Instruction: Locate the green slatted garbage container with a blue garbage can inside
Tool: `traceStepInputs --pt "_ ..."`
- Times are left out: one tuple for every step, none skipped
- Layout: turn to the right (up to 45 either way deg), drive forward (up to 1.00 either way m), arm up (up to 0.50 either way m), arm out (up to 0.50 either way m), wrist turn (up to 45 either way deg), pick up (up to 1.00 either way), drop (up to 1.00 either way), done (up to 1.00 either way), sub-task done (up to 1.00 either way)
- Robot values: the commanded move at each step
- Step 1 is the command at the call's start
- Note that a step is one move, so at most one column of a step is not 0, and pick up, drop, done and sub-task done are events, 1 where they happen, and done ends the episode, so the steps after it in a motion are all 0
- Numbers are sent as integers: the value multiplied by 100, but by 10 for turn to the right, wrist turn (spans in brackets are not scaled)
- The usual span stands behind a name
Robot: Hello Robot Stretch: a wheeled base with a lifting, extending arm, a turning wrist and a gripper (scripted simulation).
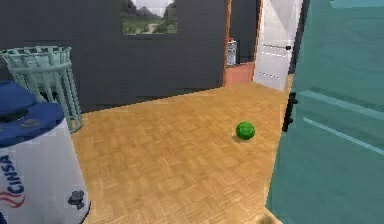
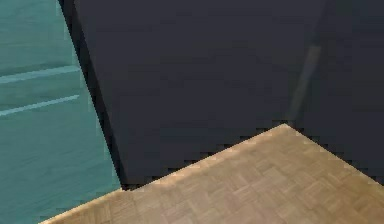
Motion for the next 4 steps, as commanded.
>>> traceStepInputs --pt "0 100 0 0 0 0 0 0 0" --pt "0 20 0 0 0 0 0 0 0" --pt "-420 0 0 0 0 0 0 0 0" --pt "0 70 0 0 0 0 0 0 0"
